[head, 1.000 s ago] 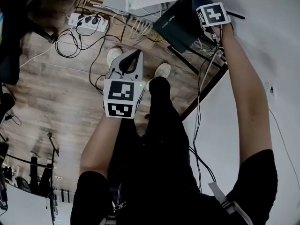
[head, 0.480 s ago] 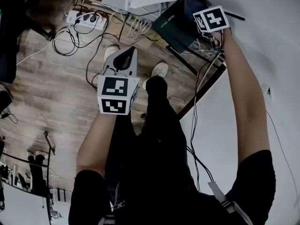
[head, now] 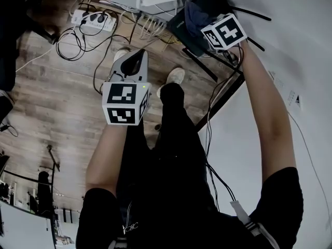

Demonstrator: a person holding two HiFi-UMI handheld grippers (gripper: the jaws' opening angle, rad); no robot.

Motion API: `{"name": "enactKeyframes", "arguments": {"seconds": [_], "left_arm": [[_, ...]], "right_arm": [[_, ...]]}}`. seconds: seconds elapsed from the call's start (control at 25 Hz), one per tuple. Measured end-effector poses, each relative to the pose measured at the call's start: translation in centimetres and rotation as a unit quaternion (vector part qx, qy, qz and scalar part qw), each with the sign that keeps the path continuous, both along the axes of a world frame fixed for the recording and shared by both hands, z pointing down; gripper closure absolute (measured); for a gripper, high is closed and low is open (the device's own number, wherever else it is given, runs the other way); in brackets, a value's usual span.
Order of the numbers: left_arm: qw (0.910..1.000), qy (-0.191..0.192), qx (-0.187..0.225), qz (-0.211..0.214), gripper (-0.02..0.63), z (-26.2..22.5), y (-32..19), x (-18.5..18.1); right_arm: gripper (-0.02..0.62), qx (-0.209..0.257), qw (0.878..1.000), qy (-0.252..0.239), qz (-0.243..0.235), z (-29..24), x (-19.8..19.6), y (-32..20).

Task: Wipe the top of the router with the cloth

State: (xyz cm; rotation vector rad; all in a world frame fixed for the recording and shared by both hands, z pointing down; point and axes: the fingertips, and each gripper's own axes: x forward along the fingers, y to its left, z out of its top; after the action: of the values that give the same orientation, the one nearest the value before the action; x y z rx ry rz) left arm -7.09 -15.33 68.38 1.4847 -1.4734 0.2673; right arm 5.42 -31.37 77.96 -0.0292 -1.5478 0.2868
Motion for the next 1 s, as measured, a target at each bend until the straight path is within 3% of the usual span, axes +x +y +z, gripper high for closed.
{"name": "enactKeyframes", "arguments": {"seconds": [0.12,0.32,0.44,0.56,0.72,0.88,1.0], "left_arm": [[1.0000,-0.002,-0.002,0.003,0.601,0.1,0.2,0.0],[1.0000,-0.002,-0.001,0.006,0.601,0.0,0.1,0.2],[1.0000,-0.002,-0.001,0.008,0.601,0.1,0.2,0.3],[1.0000,-0.002,-0.003,0.005,0.601,0.2,0.4,0.4],[1.0000,-0.001,-0.004,0.003,0.600,0.3,0.7,0.5],[1.0000,-0.001,-0.005,0.006,0.601,0.4,0.8,0.9],[1.0000,-0.001,-0.004,0.007,0.601,0.3,0.8,1.1]], "right_arm": [[0.508,-0.023,1.000,-0.019,-0.004,-0.1,-0.7,2.0],[0.508,-0.119,0.991,-0.051,0.028,-0.5,-2.0,6.1],[0.508,-0.130,0.987,-0.072,0.054,-0.7,-2.5,6.0],[0.508,-0.099,0.988,-0.090,0.074,-0.6,-2.4,4.3],[0.508,-0.016,0.989,-0.106,0.105,-0.5,-2.4,0.1],[0.508,0.069,0.989,-0.103,0.084,0.0,-1.9,-3.7],[0.508,0.078,0.990,-0.083,0.083,0.1,-1.6,-4.9]]}}
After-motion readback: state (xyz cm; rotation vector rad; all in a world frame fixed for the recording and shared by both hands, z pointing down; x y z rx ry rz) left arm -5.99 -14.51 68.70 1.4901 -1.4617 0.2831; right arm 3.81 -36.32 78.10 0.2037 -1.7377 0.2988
